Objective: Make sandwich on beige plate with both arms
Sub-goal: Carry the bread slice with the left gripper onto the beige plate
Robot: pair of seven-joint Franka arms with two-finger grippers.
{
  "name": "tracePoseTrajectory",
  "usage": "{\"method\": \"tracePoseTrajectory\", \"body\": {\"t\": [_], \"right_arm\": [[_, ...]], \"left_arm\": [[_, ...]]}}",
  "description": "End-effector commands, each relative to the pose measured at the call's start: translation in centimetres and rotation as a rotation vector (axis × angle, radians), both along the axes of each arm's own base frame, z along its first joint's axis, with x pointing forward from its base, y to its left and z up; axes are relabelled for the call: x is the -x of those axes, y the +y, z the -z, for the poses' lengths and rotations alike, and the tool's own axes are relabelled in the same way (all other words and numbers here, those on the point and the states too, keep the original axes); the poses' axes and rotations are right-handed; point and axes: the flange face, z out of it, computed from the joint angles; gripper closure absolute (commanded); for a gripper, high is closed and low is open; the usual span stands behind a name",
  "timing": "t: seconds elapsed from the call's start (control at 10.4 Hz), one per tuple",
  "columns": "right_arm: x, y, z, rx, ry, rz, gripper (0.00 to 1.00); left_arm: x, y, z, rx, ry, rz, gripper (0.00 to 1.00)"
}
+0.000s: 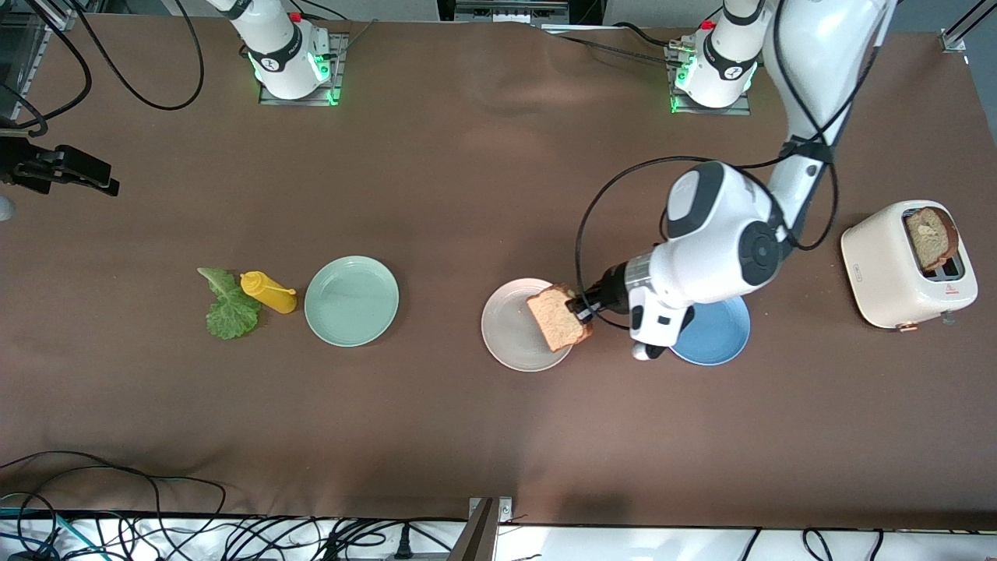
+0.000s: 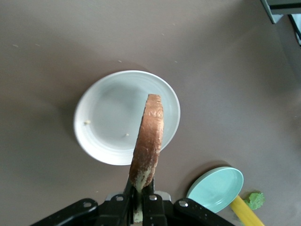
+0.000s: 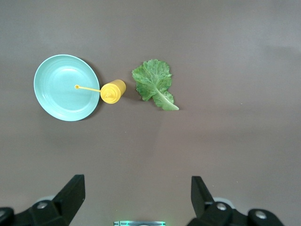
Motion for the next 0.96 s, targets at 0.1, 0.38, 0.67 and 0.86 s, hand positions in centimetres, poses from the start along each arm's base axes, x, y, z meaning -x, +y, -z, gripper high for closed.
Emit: {"method": "tracePoseTrajectory", "body": {"t": [0.1,0.38,0.67,0.86], "right_arm": [[0.3,-0.1,-0.8,-0.015,-0.002,0.000,0.00],[0.3,-0.1,-0.8,-0.015,-0.002,0.000,0.00],[0.3,-0.1,-0.8,-0.015,-0.002,0.000,0.00],[0.3,-0.1,-0.8,-0.015,-0.002,0.000,0.00]], "left_arm": [[-0.2,-3.3,2.0,0.045,-0.070,-0.078,1.00],[1.5,-5.0,4.3,0.031,-0.061,-0.060,1.00],[2.6,-6.6,6.2,0.029,-0.080,-0.058,1.00],[2.7,-6.7,7.1,0.028,-0.081,-0.061,1.00]]}}
